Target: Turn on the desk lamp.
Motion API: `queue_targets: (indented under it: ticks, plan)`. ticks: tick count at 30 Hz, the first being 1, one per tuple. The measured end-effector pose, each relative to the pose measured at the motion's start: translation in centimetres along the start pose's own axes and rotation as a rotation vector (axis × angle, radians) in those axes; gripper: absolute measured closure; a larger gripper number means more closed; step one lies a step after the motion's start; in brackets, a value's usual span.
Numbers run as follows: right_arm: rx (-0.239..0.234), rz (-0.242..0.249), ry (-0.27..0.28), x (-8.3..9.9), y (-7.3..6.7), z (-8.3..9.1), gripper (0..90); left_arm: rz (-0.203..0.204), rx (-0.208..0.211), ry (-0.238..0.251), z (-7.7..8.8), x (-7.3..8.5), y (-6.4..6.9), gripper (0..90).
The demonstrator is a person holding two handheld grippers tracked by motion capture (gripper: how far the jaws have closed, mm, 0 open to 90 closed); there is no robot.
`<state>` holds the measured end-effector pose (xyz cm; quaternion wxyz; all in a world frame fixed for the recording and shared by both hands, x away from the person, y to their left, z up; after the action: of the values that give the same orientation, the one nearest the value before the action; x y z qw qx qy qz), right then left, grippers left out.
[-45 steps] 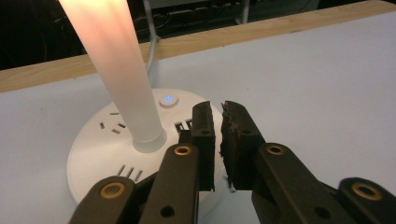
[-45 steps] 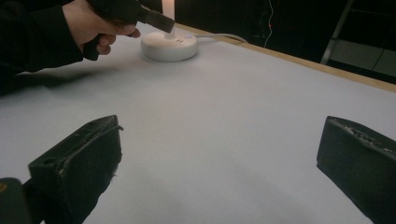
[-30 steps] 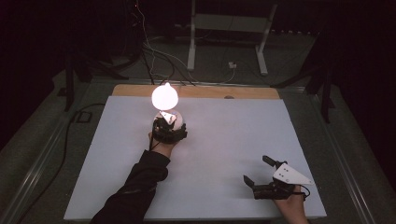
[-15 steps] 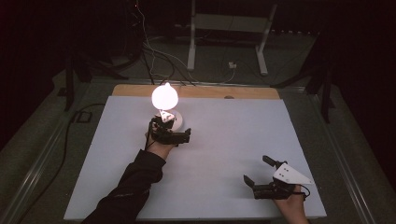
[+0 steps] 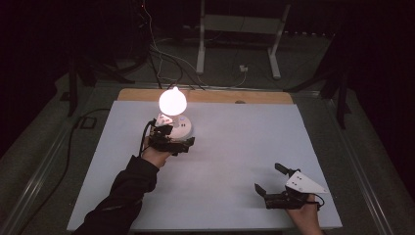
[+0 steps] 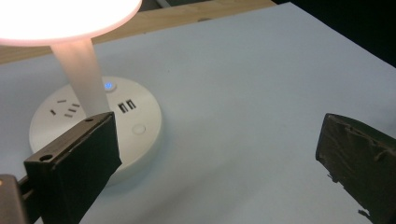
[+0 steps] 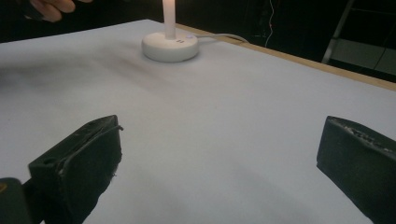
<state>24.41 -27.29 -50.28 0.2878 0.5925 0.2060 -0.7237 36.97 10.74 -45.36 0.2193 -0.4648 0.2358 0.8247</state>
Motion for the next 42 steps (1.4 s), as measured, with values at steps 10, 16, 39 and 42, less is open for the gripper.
queue_targets:
  ticks: [10,16,39,42]
  plan:
    - [0.001,0.0,-0.003,0.0,0.0,0.0,0.0,-0.066,0.042,-0.003,2.7,0.9,0.3,0.2]
    - [0.0,0.003,-0.004,0.0,-0.1,-0.1,0.0,-0.089,0.052,0.002,4.6,1.9,0.5,0.2]
    - [0.003,0.007,-0.01,0.1,-0.2,-0.1,0.0,-0.095,0.092,0.015,9.2,8.0,0.4,0.2]
    - [0.002,0.007,-0.012,0.1,-0.2,-0.2,0.0,-0.092,0.088,0.006,9.5,8.6,0.2,0.2]
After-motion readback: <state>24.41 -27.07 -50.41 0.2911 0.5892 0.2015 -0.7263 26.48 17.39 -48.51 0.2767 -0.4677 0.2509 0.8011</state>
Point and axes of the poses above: each handheld gripper's, and its own axes: z roughly backward along the jaws, x roughly out of its underside, y roughly to its right, the point moved 2 cm from there along -z, roughly forward along the jaws, and after that the axes turned 7 degrees about y, right-handed, at the moved point
